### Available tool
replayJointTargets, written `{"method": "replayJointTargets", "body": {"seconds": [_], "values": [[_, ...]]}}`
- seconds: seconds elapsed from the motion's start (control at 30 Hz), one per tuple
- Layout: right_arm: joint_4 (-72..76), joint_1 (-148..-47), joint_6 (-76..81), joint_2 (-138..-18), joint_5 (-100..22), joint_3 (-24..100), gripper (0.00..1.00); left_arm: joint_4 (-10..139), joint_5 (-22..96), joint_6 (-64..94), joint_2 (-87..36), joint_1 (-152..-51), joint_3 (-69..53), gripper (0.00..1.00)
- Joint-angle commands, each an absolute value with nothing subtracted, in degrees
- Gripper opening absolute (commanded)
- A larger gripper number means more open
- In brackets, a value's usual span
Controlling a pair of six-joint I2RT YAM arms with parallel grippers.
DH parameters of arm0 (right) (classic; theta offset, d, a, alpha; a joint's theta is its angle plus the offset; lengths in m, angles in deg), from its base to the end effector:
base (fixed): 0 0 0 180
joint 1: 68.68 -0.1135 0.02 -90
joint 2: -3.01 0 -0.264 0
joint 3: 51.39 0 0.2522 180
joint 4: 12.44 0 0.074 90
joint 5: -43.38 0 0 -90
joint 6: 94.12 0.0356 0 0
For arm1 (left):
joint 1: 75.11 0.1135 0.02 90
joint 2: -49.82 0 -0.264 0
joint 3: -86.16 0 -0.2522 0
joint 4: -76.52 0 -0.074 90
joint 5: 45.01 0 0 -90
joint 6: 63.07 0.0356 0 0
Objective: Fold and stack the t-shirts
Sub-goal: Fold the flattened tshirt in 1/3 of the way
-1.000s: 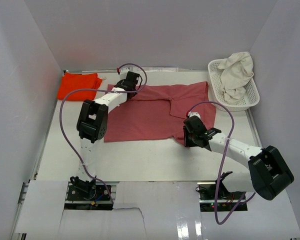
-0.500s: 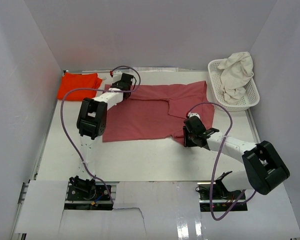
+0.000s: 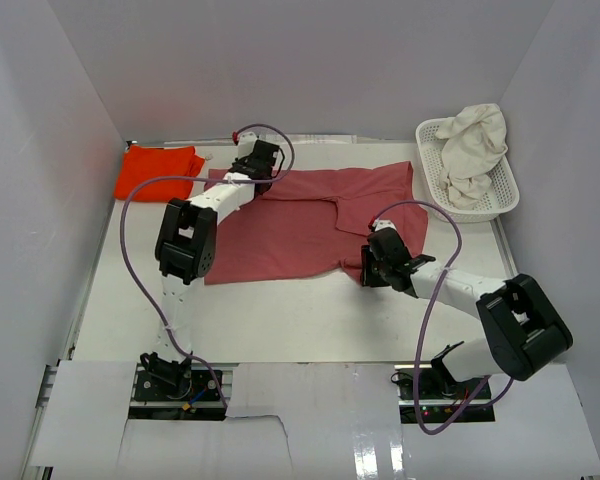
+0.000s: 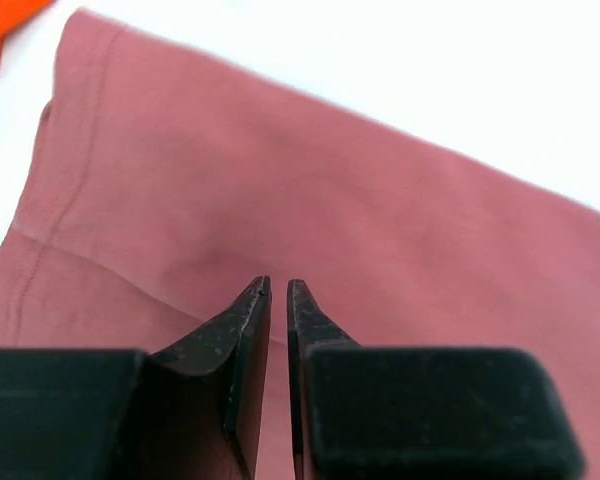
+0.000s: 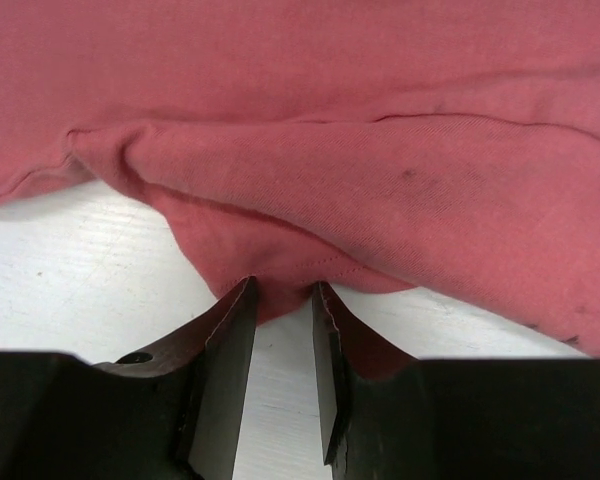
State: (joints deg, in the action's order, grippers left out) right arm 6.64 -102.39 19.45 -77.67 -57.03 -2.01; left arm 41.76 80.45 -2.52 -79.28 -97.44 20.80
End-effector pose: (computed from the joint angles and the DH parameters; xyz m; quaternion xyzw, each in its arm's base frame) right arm 0.2217 0.1402 0.1590 -0.0522 0.9360 0.0869 0.3371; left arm 0.4685 -0.1701 0.1774 -0.1613 0.8845 0.1119 0.4232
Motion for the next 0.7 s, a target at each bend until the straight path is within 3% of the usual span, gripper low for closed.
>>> {"method": "replayJointTargets", "body": {"seconds": [0.0,0.3,0.67], "values": [[10.46,-102.69,21.1,-77.86,-50.84,-6.16,0.35,41.14,82.08,0.64,-71.12,-100.59,26.08,0.24],[11.86,-105.94,23.91,-81.36,-49.34,-7.66,0.34,42.45,71.72,1.53,-73.92,-106.75,33.47,0.25],[30.04,-118.94,31.55,-88.04,-55.05,-1.24,0.31,44.47,66.97,0.74,-83.86,-109.57,39.71,0.25]]}}
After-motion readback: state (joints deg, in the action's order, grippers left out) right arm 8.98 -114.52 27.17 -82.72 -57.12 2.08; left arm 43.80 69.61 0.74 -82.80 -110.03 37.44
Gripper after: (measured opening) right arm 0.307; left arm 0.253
